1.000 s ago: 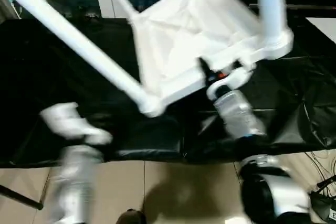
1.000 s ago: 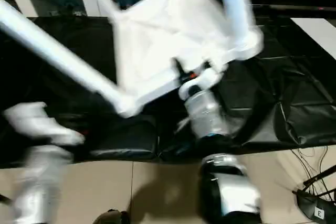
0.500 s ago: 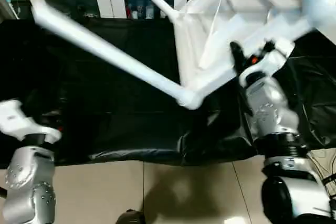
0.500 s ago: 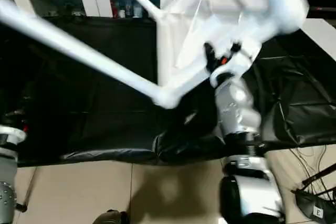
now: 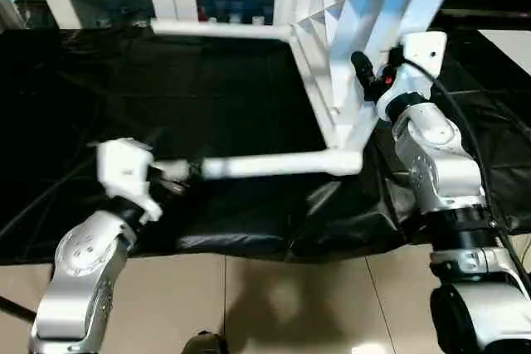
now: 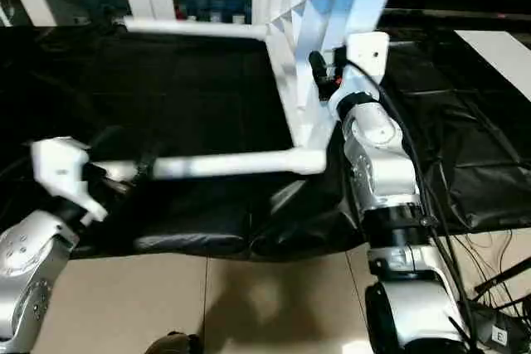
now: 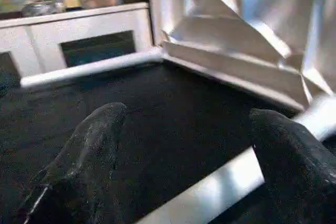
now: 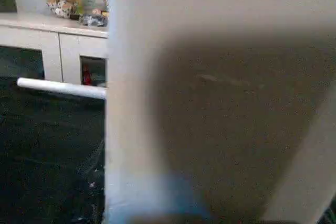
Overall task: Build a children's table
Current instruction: Flip table
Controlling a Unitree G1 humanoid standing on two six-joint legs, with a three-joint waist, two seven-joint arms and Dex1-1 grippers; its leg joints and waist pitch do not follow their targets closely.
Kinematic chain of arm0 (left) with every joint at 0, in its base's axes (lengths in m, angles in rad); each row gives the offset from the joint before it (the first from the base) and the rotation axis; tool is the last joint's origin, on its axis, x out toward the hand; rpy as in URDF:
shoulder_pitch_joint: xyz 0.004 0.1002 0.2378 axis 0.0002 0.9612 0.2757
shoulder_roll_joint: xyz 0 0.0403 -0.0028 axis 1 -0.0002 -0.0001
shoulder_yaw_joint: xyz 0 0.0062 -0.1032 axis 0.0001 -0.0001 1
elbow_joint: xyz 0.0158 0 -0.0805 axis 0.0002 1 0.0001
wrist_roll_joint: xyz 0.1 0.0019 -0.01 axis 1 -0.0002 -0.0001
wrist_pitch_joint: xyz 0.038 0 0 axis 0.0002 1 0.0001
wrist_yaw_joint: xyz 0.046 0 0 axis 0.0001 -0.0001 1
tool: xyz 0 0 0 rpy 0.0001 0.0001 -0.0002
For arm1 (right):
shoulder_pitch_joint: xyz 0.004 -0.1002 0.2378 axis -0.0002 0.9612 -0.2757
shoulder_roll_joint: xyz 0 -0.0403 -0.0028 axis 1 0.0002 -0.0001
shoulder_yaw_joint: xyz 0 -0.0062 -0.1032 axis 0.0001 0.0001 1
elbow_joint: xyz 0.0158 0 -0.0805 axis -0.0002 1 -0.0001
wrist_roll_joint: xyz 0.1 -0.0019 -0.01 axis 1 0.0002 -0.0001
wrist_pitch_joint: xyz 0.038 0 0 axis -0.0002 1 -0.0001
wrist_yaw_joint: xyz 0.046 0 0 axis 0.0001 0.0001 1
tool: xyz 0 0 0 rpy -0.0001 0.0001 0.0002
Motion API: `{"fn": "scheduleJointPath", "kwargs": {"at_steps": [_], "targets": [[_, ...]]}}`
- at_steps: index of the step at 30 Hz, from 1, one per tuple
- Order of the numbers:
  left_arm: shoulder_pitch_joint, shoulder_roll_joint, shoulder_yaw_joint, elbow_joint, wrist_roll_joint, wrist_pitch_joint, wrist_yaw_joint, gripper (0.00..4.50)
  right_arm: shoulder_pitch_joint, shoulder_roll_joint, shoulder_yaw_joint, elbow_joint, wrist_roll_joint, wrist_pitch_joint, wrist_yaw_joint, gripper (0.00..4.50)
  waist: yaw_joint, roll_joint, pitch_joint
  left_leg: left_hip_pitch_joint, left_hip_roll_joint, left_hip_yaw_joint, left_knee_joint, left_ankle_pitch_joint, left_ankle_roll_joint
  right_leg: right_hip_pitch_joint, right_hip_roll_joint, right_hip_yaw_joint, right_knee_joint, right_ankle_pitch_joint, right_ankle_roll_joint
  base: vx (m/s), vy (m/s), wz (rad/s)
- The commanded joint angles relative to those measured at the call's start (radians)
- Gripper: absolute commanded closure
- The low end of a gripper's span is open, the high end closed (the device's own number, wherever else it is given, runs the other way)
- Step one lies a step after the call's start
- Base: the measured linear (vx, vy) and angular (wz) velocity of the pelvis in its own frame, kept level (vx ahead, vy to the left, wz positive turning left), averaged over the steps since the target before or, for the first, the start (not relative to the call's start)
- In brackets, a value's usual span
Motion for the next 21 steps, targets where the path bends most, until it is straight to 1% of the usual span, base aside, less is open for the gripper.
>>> {"fn": "scheduleJointPath", "kwargs": {"at_steps": [1, 2, 5, 7, 8, 9, 10, 12, 14, 15, 17, 19, 20, 21], "targets": [[-0.025, 0.016, -0.032, -0.036, 0.026, 0.041, -0.02, 0.36, 0.022, -0.026, -0.011, 0.007, -0.056, 0.031, -0.059, 2.5, -0.012, 0.008, -0.057, 0.052, 0.022, -0.011, -0.078, -0.289, -0.088, -0.001, -0.047, 0.027, -0.081, -0.074, -0.095, 0.0, 0.0, 0.0], [-0.036, 0.021, -0.041, -0.041, 0.033, 0.047, -0.026, 0.36, 0.02, -0.026, -0.007, 0.008, -0.068, 0.03, -0.068, 2.5, -0.012, 0.006, -0.056, 0.051, 0.022, -0.012, -0.08, -0.295, -0.093, 0.001, -0.048, 0.027, -0.082, -0.085, -0.096, 0.0, 0.0, 0.0], [-0.052, 0.03, -0.059, -0.052, 0.04, 0.056, -0.041, 0.36, 0.019, -0.021, -0.004, 0.009, -0.077, 0.032, -0.078, 2.51, -0.014, 0.006, -0.055, 0.05, 0.021, -0.013, -0.081, -0.306, -0.098, 0.0, -0.048, 0.028, -0.083, -0.096, -0.095, 0.0, 0.0, 0.0], [-0.073, 0.046, -0.089, -0.071, 0.059, 0.07, -0.054, 0.36, 0.024, -0.01, 0.004, 0.007, -0.089, 0.039, -0.085, 2.51, -0.014, 0.004, -0.056, 0.05, 0.02, -0.012, -0.08, -0.302, -0.096, 0.0, -0.048, 0.028, -0.083, -0.098, -0.092, 0.0, 0.0, 0.0], [-0.075, 0.048, -0.094, -0.073, 0.064, 0.072, -0.053, 0.36, 0.025, -0.009, 0.006, 0.007, -0.092, 0.04, -0.085, 2.51, -0.015, 0.005, -0.055, 0.049, 0.02, -0.012, -0.081, -0.304, -0.096, 0.0, -0.048, 0.028, -0.083, -0.101, -0.092, 0.0, 0.0, 0.0], [-0.087, 0.055, -0.106, -0.073, 0.08, 0.074, -0.054, 0.36, 0.031, -0.005, 0.01, 0.005, -0.085, 0.024, -0.07, 1.95, -0.017, 0.001, -0.055, 0.048, 0.021, -0.012, -0.08, -0.298, -0.095, 0.002, -0.048, 0.028, -0.083, -0.095, -0.091, 0.0, 0.0, 0.0], [-0.111, 0.066, -0.124, -0.063, 0.118, 0.084, -0.043, 0.36, 0.042, 0.002, 0.014, 0.003, -0.077, -0.003, -0.057, 1.81, -0.017, 0.004, -0.056, 0.049, 0.021, -0.012, -0.079, -0.293, -0.091, 0.001, -0.048, 0.028, -0.082, -0.088, -0.089, 0.0, 0.0, 0.0], [-0.123, 0.07, -0.132, -0.056, 0.136, 0.084, -0.039, 0.36, 0.048, 0.005, 0.016, 0.003, -0.073, -0.021, -0.046, 1.79, -0.018, 0.004, -0.058, 0.045, 0.02, -0.013, -0.078, -0.266, -0.089, 0.005, -0.048, 0.027, -0.08, -0.055, -0.088, 0.0, 0.0, 0.0], [-0.141, 0.069, -0.14, -0.044, 0.157, 0.078, -0.031, 0.36, 0.061, 0.005, 0.028, 0.011, -0.08, -0.066, -0.028, 1.49, -0.02, 0.003, -0.062, 0.043, 0.019, -0.012, -0.074, -0.235, -0.084, 0.01, -0.047, 0.026, -0.075, -0.003, -0.095, 0.0, 0.0, 0.0], [-0.153, 0.064, -0.148, -0.035, 0.161, 0.073, -0.029, 0.36, 0.077, 0.01, 0.03, 0.022, -0.079, -0.119, -0.016, 1.4, -0.021, 0.004, -0.064, 0.041, 0.018, -0.012, -0.072, -0.216, -0.08, 0.012, -0.047, 0.025, -0.071, 0.033, -0.102, 0.0, 0.0, 0.0], [-0.16, 0.06, -0.153, -0.029, 0.168, 0.064, -0.024, 0.36, 0.09, 0.008, 0.034, 0.032, -0.091, -0.143, -0.021, 1.31, -0.025, 0.002, -0.066, 0.039, 0.015, -0.01, -0.068, -0.191, -0.067, 0.016, -0.046, 0.025, -0.068, 0.076, -0.119, 0.0, 0.0, 0.0], [-0.164, 0.058, -0.156, -0.025, 0.172, 0.062, -0.02, 0.36, 0.096, 0.007, 0.035, 0.038, -0.097, -0.152, -0.027, 1.05, -0.029, 0.001, -0.065, 0.037, 0.015, -0.01, -0.067, -0.172, -0.058, 0.018, -0.044, 0.023, -0.066, 0.102, -0.128, 0.0, 0.0, 0.0], [-0.171, 0.063, -0.169, -0.012, 0.195, 0.053, -0.016, 0.36, 0.11, 0.012, 0.025, 0.049, -0.096, -0.187, -0.036, 0.96, -0.029, 0.003, -0.066, 0.037, 0.015, -0.01, -0.066, -0.173, -0.054, 0.019, -0.045, 0.023, -0.066, 0.104, -0.129, 0.0, 0.0, 0.0], [-0.172, 0.064, -0.171, -0.009, 0.199, 0.051, -0.017, 0.36, 0.113, 0.013, 0.023, 0.05, -0.095, -0.194, -0.037, 0.96, -0.031, 0.003, -0.065, 0.039, 0.016, -0.01, -0.066, -0.187, -0.05, 0.018, -0.045, 0.023, -0.068, 0.086, -0.131, 0.0, 0.0, 0.0]]}}
